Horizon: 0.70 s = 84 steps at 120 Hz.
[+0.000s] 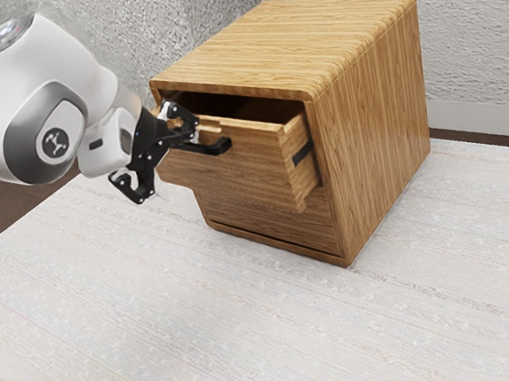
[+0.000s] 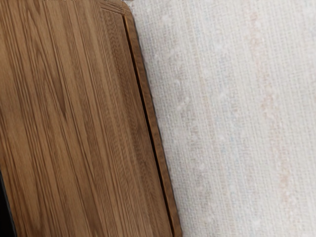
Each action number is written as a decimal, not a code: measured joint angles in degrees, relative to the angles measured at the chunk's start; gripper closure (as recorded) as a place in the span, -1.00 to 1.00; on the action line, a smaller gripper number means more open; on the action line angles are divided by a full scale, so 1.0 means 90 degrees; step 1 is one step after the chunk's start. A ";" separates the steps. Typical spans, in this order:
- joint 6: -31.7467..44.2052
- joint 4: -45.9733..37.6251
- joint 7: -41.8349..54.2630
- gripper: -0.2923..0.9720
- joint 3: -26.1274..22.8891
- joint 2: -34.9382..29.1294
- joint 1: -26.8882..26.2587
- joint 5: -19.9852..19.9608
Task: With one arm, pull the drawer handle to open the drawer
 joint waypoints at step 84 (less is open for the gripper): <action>0.0384 -0.0803 -0.0058 -0.53 0.0006 -0.0883 -0.0154 0.0298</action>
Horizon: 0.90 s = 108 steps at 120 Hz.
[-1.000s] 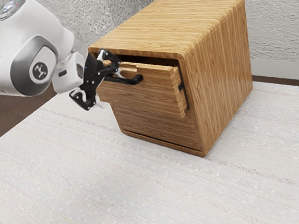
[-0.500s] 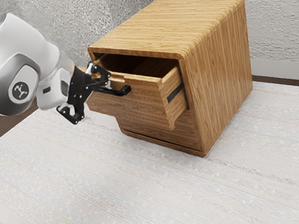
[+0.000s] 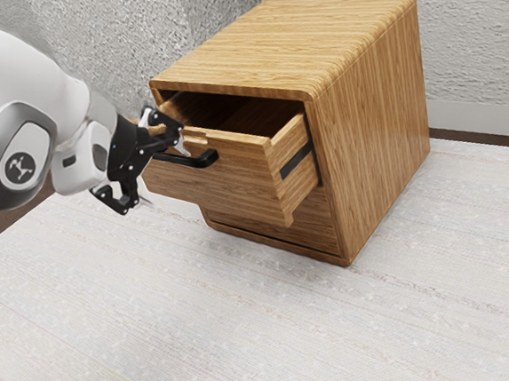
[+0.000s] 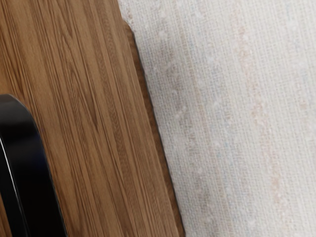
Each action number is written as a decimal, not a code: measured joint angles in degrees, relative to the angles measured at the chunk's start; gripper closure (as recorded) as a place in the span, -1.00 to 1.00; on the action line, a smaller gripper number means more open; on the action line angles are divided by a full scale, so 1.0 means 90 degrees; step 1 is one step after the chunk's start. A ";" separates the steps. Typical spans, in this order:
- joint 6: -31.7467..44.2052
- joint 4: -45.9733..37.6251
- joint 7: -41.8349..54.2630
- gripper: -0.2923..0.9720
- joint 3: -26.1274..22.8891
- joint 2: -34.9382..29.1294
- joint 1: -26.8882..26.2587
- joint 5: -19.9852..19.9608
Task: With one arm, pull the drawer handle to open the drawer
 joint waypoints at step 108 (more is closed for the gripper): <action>-0.3195 0.2527 -0.2374 -0.53 -0.0794 -0.0491 -0.0725 0.0580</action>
